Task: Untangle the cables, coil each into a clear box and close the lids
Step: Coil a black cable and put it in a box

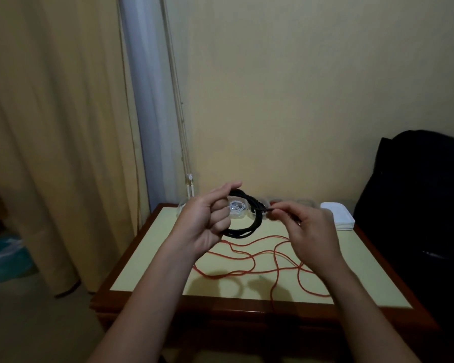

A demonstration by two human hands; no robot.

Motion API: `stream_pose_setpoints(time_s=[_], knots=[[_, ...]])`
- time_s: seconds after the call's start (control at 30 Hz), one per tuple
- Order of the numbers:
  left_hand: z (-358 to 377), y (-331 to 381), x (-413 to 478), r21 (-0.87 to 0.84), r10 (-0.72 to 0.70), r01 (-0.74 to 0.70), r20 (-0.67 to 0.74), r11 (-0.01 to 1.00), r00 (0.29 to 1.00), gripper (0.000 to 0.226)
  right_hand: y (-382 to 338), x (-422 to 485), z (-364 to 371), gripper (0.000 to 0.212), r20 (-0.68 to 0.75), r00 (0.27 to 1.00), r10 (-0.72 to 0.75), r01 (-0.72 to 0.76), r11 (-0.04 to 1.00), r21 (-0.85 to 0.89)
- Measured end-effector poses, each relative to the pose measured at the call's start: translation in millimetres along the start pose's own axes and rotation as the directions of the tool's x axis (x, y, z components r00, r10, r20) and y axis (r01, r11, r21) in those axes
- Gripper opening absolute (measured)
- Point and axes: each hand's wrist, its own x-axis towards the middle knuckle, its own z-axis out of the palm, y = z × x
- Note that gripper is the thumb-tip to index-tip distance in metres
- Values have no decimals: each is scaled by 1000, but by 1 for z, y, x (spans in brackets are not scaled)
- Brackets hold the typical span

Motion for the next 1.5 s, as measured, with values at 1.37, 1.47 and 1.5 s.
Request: stream_pose_setpoints(time_s=[1.37, 1.47, 1.5], knots=[[19, -34, -13, 338, 228, -250, 106, 907, 968, 27, -35, -36, 1, 15, 335, 741, 582, -633, 438, 639], [19, -29, -14, 345, 216, -247, 126, 905, 968, 27, -35, -36, 2, 18, 325, 753, 572, -616, 440, 653], [18, -27, -14, 343, 214, -247, 130, 906, 968, 27, -35, -36, 2, 19, 327, 756, 567, -612, 436, 660]])
